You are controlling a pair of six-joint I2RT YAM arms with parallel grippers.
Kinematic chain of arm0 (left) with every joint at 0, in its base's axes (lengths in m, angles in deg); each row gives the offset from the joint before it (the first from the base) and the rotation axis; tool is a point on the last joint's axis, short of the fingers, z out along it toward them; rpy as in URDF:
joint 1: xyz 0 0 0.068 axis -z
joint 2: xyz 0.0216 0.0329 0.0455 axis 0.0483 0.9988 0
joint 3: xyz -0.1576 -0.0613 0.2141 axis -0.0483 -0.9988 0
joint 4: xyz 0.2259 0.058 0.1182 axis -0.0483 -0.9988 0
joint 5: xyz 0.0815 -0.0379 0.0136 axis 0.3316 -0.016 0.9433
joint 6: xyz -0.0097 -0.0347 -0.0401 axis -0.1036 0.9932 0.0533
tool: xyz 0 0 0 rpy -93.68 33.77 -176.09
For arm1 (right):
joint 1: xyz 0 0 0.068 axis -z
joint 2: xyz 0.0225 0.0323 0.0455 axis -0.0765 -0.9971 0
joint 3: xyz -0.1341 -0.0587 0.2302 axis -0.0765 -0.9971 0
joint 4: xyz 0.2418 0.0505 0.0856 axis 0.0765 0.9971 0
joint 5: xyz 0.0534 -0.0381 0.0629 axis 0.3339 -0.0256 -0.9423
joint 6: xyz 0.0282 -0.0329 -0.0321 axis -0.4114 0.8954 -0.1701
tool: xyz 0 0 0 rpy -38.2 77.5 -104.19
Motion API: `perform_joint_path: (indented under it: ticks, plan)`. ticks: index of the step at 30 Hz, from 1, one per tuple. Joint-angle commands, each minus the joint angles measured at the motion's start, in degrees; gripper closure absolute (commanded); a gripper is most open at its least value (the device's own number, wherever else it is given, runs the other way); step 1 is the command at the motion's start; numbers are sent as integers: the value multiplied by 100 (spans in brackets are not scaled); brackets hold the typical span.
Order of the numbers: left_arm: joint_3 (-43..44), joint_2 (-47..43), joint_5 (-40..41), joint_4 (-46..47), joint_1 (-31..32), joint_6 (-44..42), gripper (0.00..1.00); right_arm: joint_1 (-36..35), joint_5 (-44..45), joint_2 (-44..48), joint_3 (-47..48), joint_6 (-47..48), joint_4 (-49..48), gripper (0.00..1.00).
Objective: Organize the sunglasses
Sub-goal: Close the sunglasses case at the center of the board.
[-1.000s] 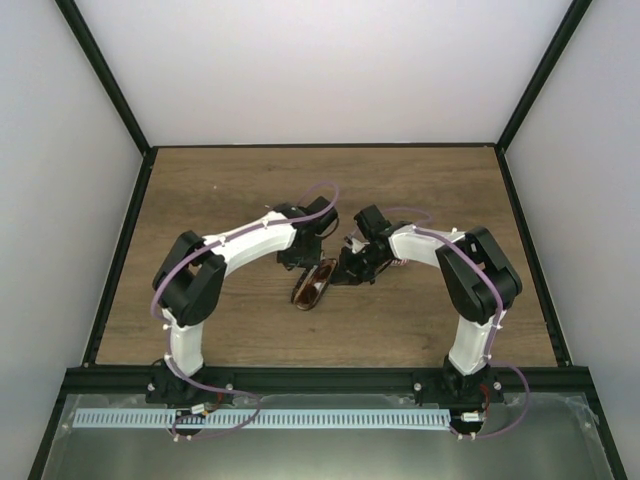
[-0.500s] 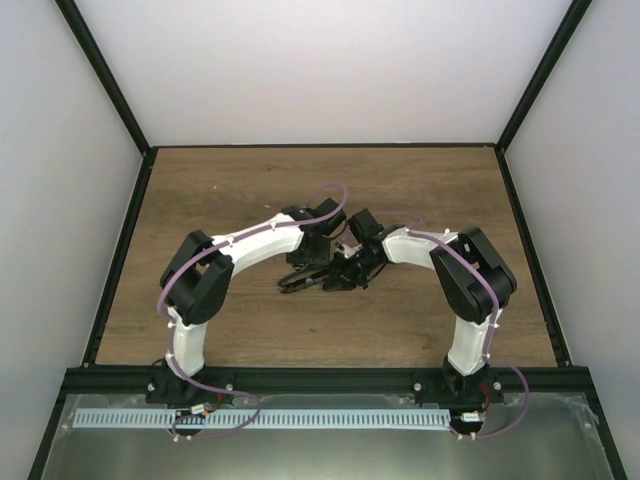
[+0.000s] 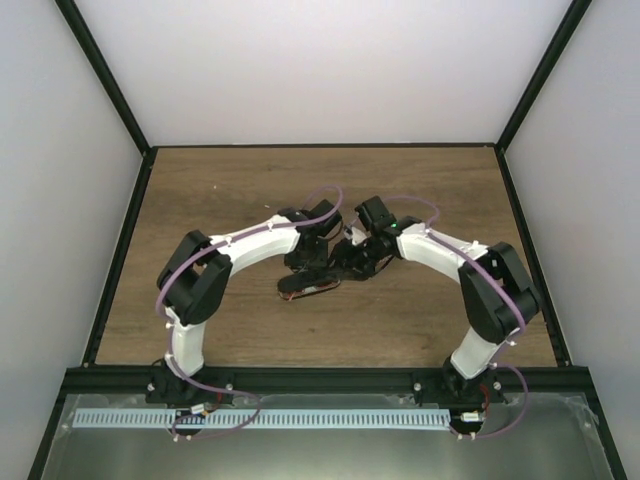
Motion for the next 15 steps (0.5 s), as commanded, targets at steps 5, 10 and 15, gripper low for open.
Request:
perform_joint_path:
  ticks: [5, 10, 15]
  plan:
    - [282, -595, 34, 187, -168, 50, 58, -29, -42, 368, 143, -110, -127, 51]
    - [357, -765, 300, 37, -318, 143, 57, -39, -403, 434, 315, 0, -369, 82]
    - [-109, -1114, 251, 157, -579, 408, 57, -59, -987, 250, 458, 502, -419, 99]
